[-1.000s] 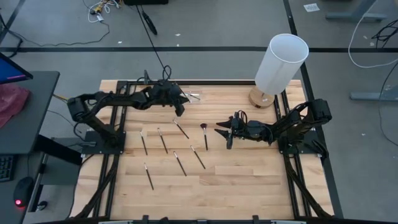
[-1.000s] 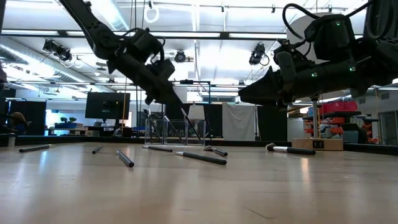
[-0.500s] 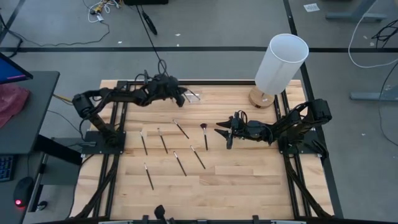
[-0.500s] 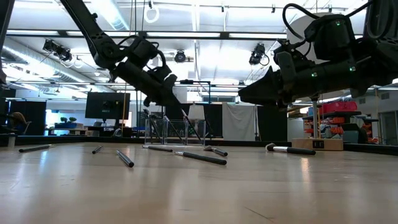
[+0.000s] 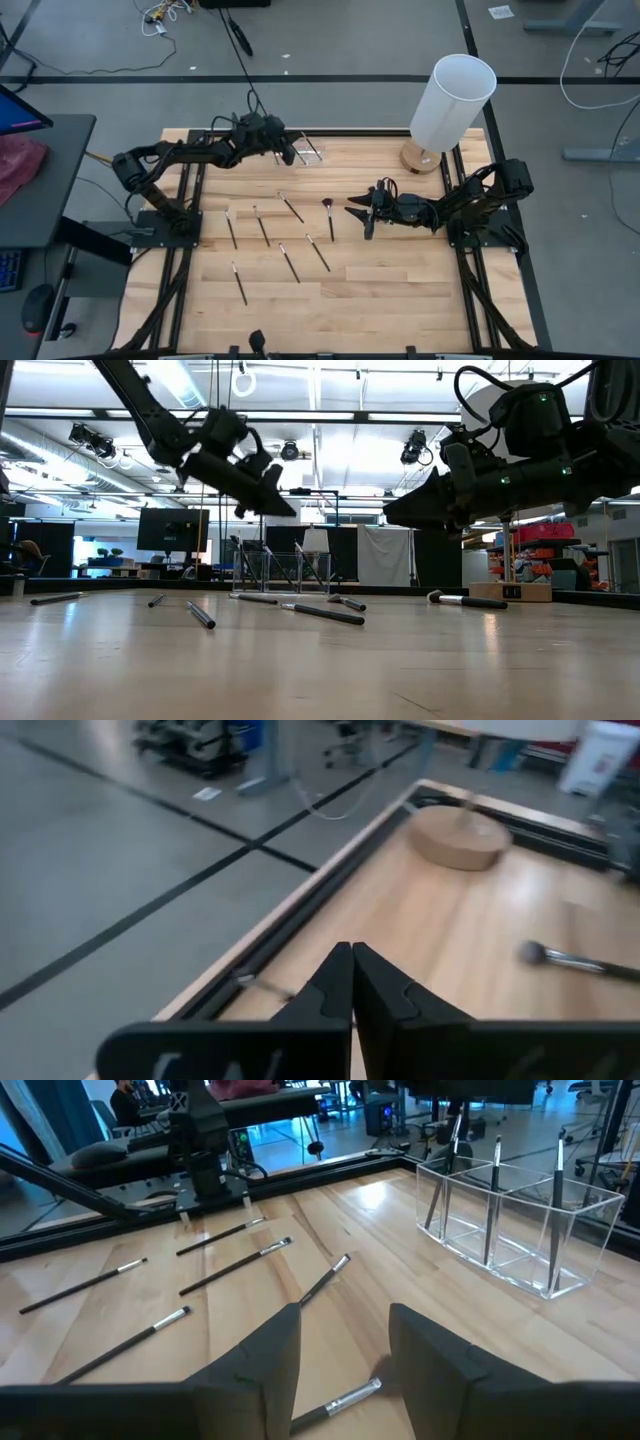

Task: Put items in baskets/containers
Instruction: Put the black highlighter brush into the transparent organizer

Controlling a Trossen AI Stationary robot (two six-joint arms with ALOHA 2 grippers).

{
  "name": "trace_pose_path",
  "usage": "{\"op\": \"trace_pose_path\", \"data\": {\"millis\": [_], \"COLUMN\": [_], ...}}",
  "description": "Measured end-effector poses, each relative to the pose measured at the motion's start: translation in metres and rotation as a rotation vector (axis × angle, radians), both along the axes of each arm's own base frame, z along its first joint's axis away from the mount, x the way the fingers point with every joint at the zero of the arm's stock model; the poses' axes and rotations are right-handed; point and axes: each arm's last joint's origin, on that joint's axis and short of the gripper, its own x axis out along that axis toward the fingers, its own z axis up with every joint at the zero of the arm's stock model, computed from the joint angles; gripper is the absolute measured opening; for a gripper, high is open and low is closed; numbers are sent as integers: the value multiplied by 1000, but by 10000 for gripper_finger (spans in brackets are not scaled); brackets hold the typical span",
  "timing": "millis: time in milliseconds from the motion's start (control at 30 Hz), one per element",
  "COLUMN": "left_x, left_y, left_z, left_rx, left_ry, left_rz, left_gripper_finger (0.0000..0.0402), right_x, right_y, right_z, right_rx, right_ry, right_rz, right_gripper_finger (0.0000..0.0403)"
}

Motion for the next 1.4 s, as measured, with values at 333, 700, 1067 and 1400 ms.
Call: {"op": "trace_pose_path", "data": {"millis": [333, 700, 1067, 1400], "left_x": [9, 32, 26, 9], "left_y": [-85, -188, -214, -223], "left_z": [36, 20, -29, -59], "left_rx": [110, 124, 21, -35], "left_ry": [135, 192, 153, 95], "left_rz": [-102, -143, -5, 27], "left_gripper_finger": [2, 2, 2, 3], "right_x": [0, 7, 44, 74], "right_y": [3, 15, 34, 35], "right_z": [-3, -4, 5, -8], "right_rx": [25, -47, 36, 100], "right_ry": [27, 100, 416, 398], "right_rz": [70, 108, -46, -207], "right_gripper_finger": [155, 156, 201, 224]}}
